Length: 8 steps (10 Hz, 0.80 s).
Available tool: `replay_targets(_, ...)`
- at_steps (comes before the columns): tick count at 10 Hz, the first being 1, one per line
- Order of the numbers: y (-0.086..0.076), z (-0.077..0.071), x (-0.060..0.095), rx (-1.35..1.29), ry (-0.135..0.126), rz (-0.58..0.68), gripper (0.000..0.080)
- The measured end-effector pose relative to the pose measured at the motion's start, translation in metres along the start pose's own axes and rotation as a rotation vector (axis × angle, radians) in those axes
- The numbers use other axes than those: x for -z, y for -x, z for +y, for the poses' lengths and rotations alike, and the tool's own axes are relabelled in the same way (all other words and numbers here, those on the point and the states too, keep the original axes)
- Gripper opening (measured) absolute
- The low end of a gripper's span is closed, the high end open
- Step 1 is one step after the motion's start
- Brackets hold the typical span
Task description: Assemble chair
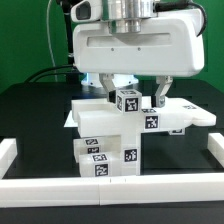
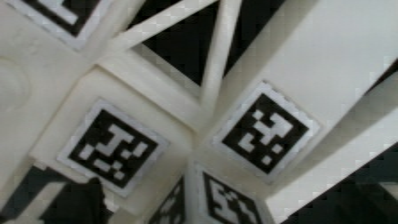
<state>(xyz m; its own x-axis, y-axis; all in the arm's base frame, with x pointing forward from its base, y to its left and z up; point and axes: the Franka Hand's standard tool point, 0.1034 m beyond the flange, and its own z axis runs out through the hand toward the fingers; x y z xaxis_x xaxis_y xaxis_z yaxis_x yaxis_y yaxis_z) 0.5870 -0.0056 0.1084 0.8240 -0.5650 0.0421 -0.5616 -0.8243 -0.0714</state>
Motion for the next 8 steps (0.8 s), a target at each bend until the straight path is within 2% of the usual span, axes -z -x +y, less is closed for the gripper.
replay_targets(2,-0.0019,0.0006,0.0011,0.159,0.007,0.005,0.0649)
replay_targets(3,-0.0084,0.0001,0.0054,0.422,0.034,0.02,0.0649)
replay_targets(4,-0.0056,-0.001,0.0037,0.517,0.037,0.015,0.0649)
replay_targets(5,-0.0057,0.0016,0.0016,0.738,0.055,0.008,0.0649)
replay_targets(6,-0.0057,0.0038,-0.0009,0.815,0.059,0.001,0.0649)
replay_targets(7,-0.0058,0.0038,-0.0007,0.811,0.059,0.002,0.0563)
replay_targets(8,-0.0058,0.0038,-0.0008,0.772,0.059,0.003,0.0426)
